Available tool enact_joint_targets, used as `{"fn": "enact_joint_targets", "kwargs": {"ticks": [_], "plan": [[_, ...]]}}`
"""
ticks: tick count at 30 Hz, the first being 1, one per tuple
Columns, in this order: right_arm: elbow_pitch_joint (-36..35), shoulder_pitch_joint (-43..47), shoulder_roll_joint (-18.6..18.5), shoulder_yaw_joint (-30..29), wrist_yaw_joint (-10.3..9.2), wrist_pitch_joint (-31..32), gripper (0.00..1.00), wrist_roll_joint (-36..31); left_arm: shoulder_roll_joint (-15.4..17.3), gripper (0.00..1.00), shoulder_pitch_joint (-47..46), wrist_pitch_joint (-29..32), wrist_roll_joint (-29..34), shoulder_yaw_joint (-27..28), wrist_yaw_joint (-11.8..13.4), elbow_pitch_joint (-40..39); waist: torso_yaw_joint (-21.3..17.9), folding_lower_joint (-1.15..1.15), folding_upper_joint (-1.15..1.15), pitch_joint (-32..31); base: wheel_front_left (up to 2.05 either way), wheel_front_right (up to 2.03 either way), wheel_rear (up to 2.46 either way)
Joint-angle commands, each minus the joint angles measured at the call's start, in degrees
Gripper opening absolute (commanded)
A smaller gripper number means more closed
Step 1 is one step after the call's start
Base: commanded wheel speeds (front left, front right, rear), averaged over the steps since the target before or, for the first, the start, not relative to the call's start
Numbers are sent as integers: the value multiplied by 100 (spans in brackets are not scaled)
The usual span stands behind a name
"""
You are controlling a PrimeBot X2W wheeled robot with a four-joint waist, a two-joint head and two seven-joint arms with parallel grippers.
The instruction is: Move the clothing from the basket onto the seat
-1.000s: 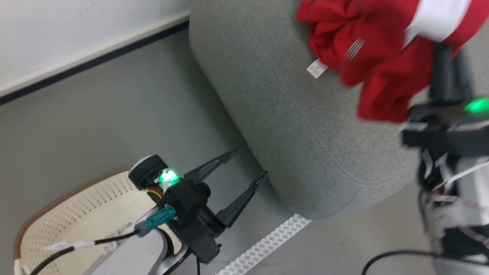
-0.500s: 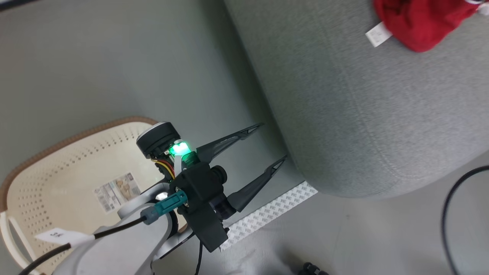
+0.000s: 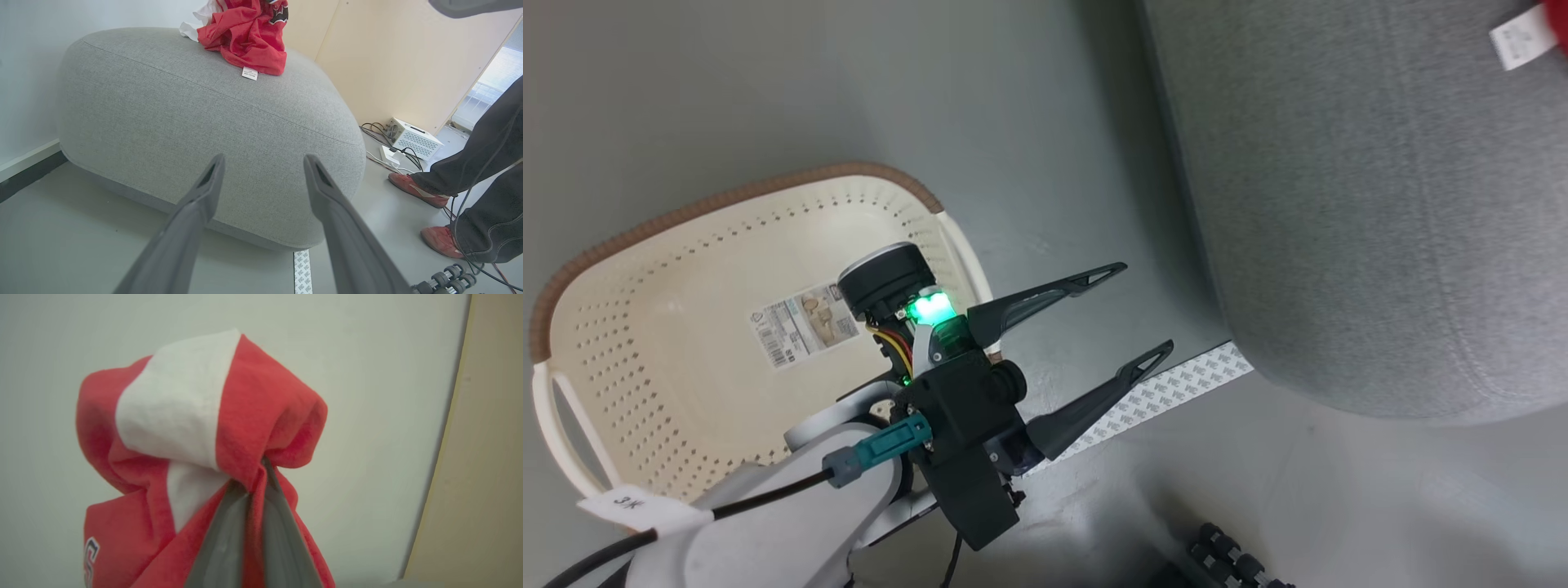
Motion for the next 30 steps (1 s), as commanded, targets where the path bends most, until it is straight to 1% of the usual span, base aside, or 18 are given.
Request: {"fn": "enact_joint_targets", "kwargs": {"ticks": [1, 4, 8, 11, 14, 18, 19, 20, 21, 27, 30], "plan": [[173, 131, 37, -152, -2, -2, 0, -97, 31, 100, -62, -56, -3, -38, -3, -42, 202, -1, -1, 233, 0, 0, 0], [736, 278, 275, -562, -2, -3, 0, -324, 32, 100, -166, -82, 1, -70, -2, -58, 267, -1, -1, 359, 0, 0, 0], [1514, 452, 695, -1064, -2, -3, 0, -685, 64, 100, -202, -90, -9, -105, -3, -38, 321, -1, -1, 419, 0, 0, 0], [2011, 374, 911, -1348, -2, -3, 0, -933, 71, 100, -208, -75, -57, -128, -3, -58, 337, -1, -1, 431, 0, 0, 0], [2264, 275, 1156, -1484, -2, -2, 0, -1164, 88, 100, -182, -117, -113, -128, 15, -98, 325, -1, -1, 430, 0, 0, 0], [2223, 373, 1407, -1570, -2, -2, 0, -1414, 106, 100, -60, -155, -149, -35, 163, -92, 269, -1, -1, 358, 0, 0, 0], [2239, 401, 1472, -1599, -2, -2, 24, -1448, 110, 100, -49, -161, -164, -21, 190, -90, 251, -1, -1, 327, 0, 0, 0], [2223, 415, 1501, -1644, -2, -2, 57, -1507, 99, 100, -30, -168, -214, -25, 178, -93, 242, -1, -1, 296, 0, 0, 0], [2180, 435, 1513, -1683, -2, -2, 100, -1586, 102, 100, -21, -173, -218, -24, 170, -83, 236, -1, -1, 261, 0, 0, 0], [1735, 875, 1800, -1787, -2, -2, 100, -1820, 99, 100, 46, -323, -344, 53, 237, 28, 215, -1, -1, -9, 0, 0, 0], [1282, 1273, 2008, -1730, -2, -2, 100, -1839, 79, 100, 96, -463, -391, 128, 316, 110, 234, -1, -1, -192, 0, 0, 0]]}}
